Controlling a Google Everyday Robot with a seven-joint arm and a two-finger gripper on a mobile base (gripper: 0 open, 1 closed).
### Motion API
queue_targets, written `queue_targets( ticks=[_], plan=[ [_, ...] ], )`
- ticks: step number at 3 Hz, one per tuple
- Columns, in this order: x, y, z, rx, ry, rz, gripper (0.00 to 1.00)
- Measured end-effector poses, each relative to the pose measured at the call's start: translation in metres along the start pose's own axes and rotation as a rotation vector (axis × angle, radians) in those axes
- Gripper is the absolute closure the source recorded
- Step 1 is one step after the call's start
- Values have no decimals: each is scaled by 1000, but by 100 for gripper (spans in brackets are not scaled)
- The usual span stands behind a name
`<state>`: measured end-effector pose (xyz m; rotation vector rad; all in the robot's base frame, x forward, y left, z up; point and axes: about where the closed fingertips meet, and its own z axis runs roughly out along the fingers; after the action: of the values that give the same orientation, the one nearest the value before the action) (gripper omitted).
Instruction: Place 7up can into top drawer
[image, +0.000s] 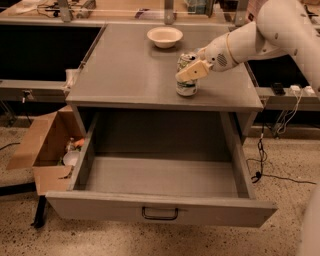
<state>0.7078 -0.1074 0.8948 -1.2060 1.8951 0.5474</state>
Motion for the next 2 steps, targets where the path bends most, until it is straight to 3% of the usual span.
queue_targets(
  ticks=[1,2],
  plan=[
    [-17,18,-7,-34,-55,-48,71],
    [-50,68,-30,-114,-149,-153,100]
  ],
)
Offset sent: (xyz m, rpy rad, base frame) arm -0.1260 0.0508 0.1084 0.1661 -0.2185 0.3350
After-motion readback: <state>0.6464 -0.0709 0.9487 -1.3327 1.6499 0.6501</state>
